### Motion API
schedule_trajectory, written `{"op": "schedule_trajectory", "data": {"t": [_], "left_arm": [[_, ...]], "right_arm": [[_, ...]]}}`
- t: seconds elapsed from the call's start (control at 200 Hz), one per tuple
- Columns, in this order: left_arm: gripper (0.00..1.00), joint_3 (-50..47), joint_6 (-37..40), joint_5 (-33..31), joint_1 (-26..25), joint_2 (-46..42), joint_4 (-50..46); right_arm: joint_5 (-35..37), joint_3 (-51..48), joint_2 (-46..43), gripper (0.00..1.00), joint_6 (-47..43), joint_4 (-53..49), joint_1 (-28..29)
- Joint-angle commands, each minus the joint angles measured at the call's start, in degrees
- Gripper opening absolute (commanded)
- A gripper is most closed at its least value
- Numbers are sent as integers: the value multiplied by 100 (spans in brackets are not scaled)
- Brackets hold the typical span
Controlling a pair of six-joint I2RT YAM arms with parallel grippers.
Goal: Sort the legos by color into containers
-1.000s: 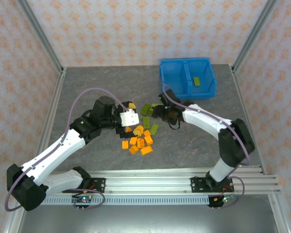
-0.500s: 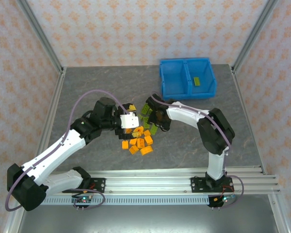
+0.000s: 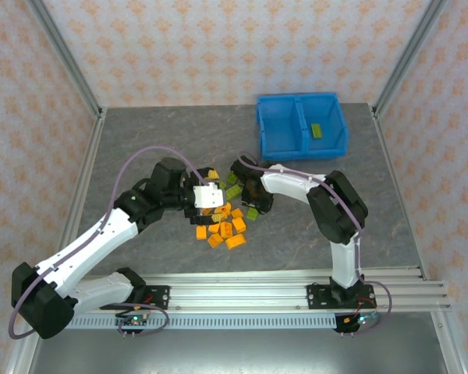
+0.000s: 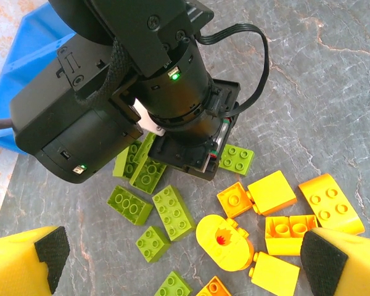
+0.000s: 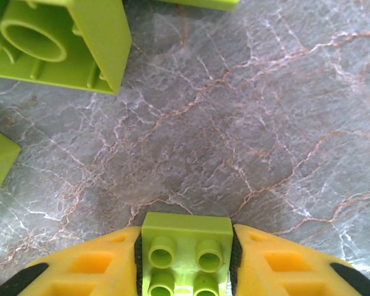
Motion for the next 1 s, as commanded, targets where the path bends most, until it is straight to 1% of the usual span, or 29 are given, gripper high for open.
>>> {"op": "schedule_trajectory", "data": {"t": [0.0,0.085,0.16,0.24,0.34,0.47,0.551,0.616,0.726,0.821,0.891,0.991], "left_arm": [[100,-78,100,34,-51,-142,44],[100,-71,91,94,-56,-150,44],[100,-67,70,155,-52,-159,50],[100,-61,19,226,-54,-183,70],[100,-62,1,294,-59,-212,87],[100,-86,-4,283,-86,-238,109],[100,-107,3,276,-108,-221,140],[100,-107,6,286,-121,-197,140],[100,-100,4,308,-147,-169,140],[100,-113,4,308,-167,-144,149],[100,-114,4,313,-179,-112,145],[100,-124,11,316,-200,-90,162]], "right_arm": [[80,-376,-99,37,288,0,97],[286,-463,-445,34,383,56,95],[558,-469,-785,30,406,55,95],[880,-462,-1145,29,398,53,56],[1302,-545,-1669,27,279,163,-126],[1663,-927,-2433,25,84,753,-673],[1742,-1129,-2824,25,-6,1192,-1175],[1633,-1256,-3024,25,-8,1566,-1668],[1280,-1336,-3083,27,118,2205,-2507],[1061,-1190,-2828,27,201,2593,-3086],[1035,-933,-2496,27,154,2724,-3335],[1191,-540,-1974,28,-115,2849,-3501]]}}
